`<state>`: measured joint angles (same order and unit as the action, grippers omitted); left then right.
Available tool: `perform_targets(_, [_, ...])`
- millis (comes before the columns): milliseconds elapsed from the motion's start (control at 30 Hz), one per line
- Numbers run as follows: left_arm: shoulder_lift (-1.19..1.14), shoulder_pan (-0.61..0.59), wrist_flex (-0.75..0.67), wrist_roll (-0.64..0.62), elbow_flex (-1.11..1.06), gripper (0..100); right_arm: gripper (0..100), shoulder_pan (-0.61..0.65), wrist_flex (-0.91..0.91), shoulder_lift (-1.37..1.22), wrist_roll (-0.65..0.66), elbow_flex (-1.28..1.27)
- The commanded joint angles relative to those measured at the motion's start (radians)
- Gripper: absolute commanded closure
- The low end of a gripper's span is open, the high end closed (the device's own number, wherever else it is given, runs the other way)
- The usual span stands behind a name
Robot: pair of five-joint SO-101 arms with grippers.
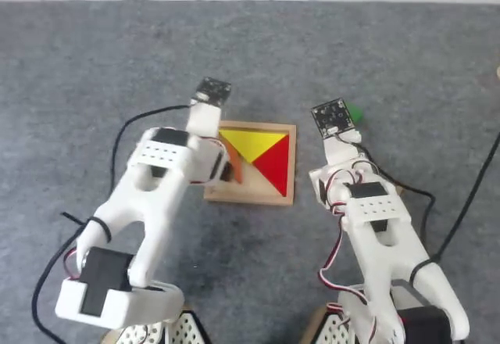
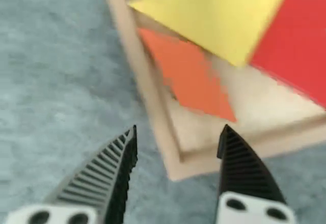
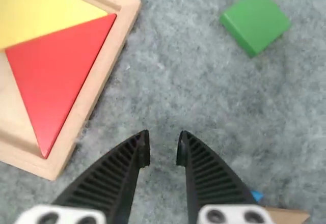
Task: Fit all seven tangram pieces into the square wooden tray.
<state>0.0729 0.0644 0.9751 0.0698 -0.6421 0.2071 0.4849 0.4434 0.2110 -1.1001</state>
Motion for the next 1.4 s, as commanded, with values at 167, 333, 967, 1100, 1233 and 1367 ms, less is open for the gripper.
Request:
perform_targets(167, [-0.034,-0.017,-0.1,0.009,0.045,75,90.1,-0.008,-0.018,0.041,0.011,0.011])
perform_targets(333, [-0.161,-0.018,-0.115,0.009,0.113,75,90.1,-0.008,-0.018,0.041,0.011,0.011])
perform_targets(967, [-0.129,-0.054,-0.025,0.009,0.18,75,90.1,-0.008,-0.018,0.041,0.011,0.011])
perform_targets(1100, [0.044,0.011,-0.031,-0.006,0.067,75,90.1,-0.008,-0.019,0.041,0.011,0.011])
perform_targets(1233, [0.12,0.058,-0.052,-0.005,-0.012,75,90.1,-0.008,-0.019,0.041,0.011,0.011])
perform_targets(1367, [0.087,0.071,-0.072,-0.005,-0.013,75,90.1,-0.008,-0.019,0.041,0.011,0.011])
